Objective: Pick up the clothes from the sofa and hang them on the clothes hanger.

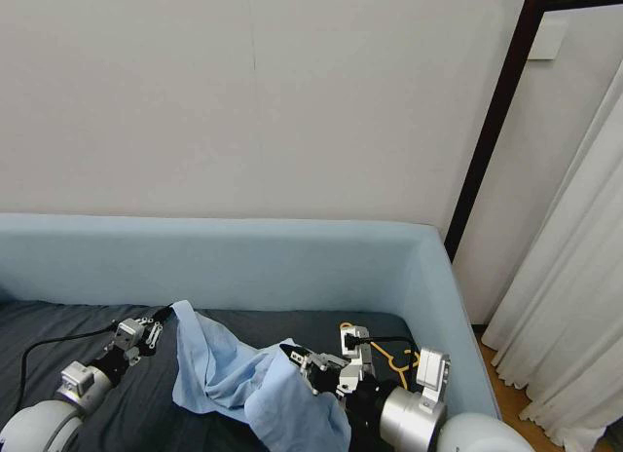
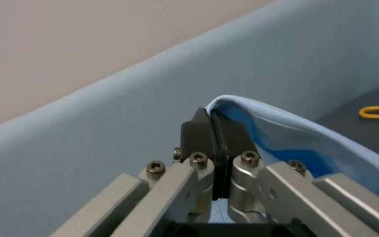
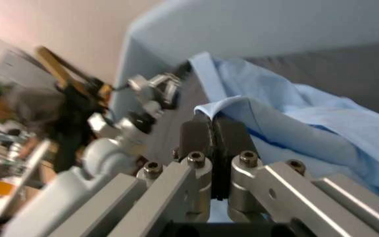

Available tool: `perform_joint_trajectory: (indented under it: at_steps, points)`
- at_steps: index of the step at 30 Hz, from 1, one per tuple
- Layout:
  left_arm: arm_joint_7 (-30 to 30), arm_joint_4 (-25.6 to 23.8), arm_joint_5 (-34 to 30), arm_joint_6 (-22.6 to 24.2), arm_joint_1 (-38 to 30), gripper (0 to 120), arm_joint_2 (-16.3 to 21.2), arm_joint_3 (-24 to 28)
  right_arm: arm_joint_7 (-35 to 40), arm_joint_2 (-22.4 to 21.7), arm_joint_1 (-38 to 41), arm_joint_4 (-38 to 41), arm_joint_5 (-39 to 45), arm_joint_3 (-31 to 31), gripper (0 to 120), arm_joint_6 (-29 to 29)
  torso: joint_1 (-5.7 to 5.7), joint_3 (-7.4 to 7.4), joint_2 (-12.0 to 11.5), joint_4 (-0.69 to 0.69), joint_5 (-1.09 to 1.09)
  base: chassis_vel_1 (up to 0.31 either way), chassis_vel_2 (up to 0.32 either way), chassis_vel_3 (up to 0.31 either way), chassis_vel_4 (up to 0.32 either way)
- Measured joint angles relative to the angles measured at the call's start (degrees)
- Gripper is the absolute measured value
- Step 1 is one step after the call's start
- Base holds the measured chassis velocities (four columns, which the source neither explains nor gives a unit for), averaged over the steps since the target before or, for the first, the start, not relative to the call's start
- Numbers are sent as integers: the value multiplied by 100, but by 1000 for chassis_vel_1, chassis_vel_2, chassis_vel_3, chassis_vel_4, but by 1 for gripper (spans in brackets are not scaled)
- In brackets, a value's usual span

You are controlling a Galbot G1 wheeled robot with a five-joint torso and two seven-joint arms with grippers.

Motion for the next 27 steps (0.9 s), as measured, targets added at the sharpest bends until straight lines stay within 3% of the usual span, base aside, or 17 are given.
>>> perform_joint_trajectory:
  at_steps: [3,6,13,15,19,20,23,27]
  points:
    - [-6,68,116,-8,4,0,-74,57,268,186,171,-554,-9,-105,0,-313,0,0,0,1,0,0,0,0,0]
    - [-29,163,324,-30,15,0,-243,156,437,639,477,-2091,-446,-353,0,-739,1,1,0,3,1,0,0,0,0]
    - [-77,325,542,-167,-17,0,-652,345,-641,1276,739,-4287,-1945,-620,0,-1022,1,2,0,1,1,0,0,0,0]
    - [-126,405,570,-221,-48,0,-740,402,-861,1365,776,-4548,-2247,-635,0,-1013,1,1,0,-1,1,0,0,0,0]
    - [-395,766,724,-327,-242,0,-1158,621,-1762,1747,992,-5633,-3752,-726,5,-392,1,2,0,1,0,0,0,0,0]
    - [-395,766,724,-327,-242,0,-1158,621,-1762,1747,992,-5633,-3752,-726,5,-392,1,2,0,1,0,0,0,0,0]
    - [-655,1141,911,-291,-530,0,-1481,741,-2064,1897,1146,-6136,-4818,-777,20,356,2,2,0,1,0,0,0,0,0]
    - [-742,1377,932,-237,-761,0,-1639,824,-1722,1855,1169,-6057,-5027,-761,34,484,1,1,-1,-1,1,0,0,0,0]
